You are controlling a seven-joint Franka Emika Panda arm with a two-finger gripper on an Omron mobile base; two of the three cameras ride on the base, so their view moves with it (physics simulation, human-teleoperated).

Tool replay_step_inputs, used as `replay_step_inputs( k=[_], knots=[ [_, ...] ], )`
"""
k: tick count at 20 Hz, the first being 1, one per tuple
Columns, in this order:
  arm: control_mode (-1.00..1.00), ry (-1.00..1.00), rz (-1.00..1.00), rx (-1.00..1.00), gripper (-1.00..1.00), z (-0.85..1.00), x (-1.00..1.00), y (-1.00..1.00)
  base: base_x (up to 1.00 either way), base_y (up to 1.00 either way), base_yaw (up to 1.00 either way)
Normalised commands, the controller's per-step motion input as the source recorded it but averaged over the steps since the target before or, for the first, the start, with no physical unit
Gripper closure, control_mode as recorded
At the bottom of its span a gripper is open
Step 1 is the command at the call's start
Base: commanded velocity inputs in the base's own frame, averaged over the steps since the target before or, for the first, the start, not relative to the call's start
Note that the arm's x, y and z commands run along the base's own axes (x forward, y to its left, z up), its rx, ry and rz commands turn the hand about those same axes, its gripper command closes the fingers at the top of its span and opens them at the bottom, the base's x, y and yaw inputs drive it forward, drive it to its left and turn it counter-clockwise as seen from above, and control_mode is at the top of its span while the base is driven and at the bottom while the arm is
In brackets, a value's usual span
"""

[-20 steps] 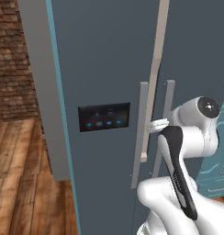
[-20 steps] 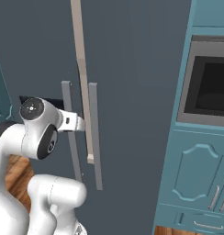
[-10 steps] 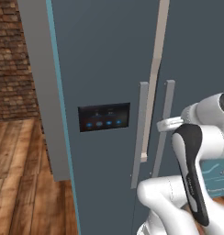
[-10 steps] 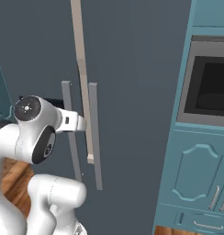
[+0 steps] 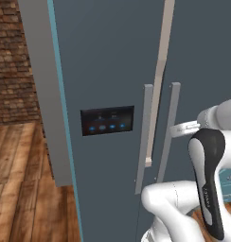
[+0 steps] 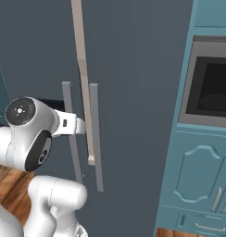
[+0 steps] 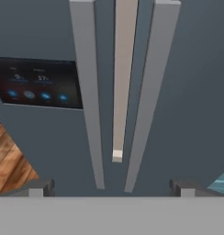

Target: Retrieve the peach and pear from the fridge and place them into the bowl on the dining table.

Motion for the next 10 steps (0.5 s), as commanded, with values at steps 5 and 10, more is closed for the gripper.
replay_step_inputs(
  k=[5, 10],
  knots=[
    [-1.00, -0.02, 0.00, 0.00, -1.00, 0.00, 0.00, -0.01, 0.00, 0.00, 0.00],
    [-1.00, -0.08, 0.00, 0.00, -1.00, 0.00, -0.25, -0.05, 0.00, 0.00, 0.00]
  ],
)
